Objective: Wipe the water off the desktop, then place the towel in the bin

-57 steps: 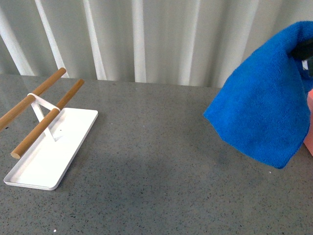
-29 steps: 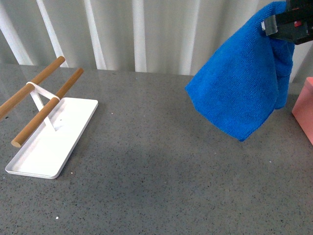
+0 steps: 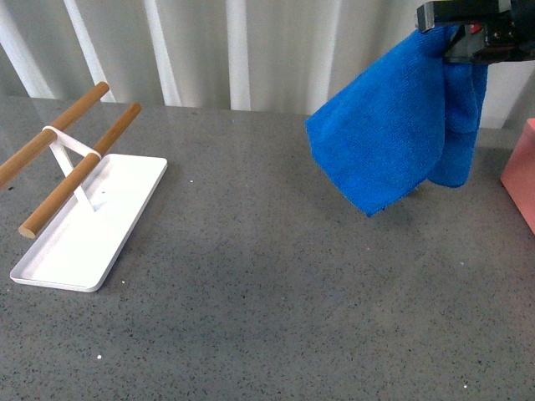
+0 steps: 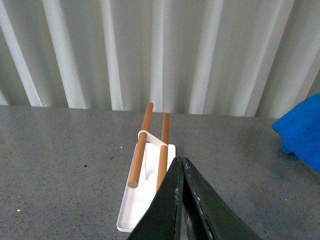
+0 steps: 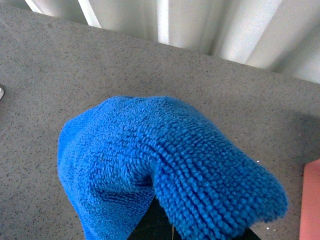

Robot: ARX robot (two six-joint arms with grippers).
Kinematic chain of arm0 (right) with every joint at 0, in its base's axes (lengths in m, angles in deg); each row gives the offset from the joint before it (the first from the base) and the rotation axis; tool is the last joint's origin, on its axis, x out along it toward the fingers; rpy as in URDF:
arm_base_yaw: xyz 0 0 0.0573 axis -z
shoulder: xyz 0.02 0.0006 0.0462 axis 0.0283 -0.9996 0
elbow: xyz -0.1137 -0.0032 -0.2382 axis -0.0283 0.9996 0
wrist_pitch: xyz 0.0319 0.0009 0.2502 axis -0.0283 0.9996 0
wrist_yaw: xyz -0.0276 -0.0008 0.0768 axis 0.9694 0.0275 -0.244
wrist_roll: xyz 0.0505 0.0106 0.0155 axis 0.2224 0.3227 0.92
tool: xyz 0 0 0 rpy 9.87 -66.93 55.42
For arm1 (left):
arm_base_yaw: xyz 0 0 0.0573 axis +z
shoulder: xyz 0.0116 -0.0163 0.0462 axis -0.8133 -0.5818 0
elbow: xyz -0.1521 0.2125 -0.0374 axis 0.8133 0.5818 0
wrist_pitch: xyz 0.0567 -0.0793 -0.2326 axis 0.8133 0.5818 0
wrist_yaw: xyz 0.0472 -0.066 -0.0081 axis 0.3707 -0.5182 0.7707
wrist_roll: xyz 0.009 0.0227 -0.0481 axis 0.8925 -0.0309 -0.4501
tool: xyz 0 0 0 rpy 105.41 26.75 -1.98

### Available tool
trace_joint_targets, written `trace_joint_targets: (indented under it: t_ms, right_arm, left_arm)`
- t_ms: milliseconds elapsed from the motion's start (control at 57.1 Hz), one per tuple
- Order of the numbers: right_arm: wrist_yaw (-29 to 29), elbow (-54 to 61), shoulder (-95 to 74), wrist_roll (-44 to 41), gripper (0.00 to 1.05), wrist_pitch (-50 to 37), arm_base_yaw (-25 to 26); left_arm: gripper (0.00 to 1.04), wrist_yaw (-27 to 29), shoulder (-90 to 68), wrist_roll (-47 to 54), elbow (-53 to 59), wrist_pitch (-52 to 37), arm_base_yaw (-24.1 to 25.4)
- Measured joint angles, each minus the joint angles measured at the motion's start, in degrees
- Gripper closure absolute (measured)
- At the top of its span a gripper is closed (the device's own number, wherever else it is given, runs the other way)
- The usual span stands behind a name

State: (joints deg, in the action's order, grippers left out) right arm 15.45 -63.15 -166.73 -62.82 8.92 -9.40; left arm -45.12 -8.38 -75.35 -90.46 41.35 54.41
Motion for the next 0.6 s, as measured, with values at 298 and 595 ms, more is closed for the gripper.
trace_joint_targets:
  t_ms: [298, 595]
  right_arm:
    - [1.4, 3.5, -2.8, 5.0, 1.01, -2.1, -0.3]
    - [-0.1, 11.6, -7.8, 7.9, 1.01, -7.5, 0.1]
  left_arm:
    - [0.78, 0.0, 0.0, 0.0, 0.0, 0.0, 0.0]
    - [0.24, 0.0, 0.0, 0.0, 0.0, 0.0, 0.0]
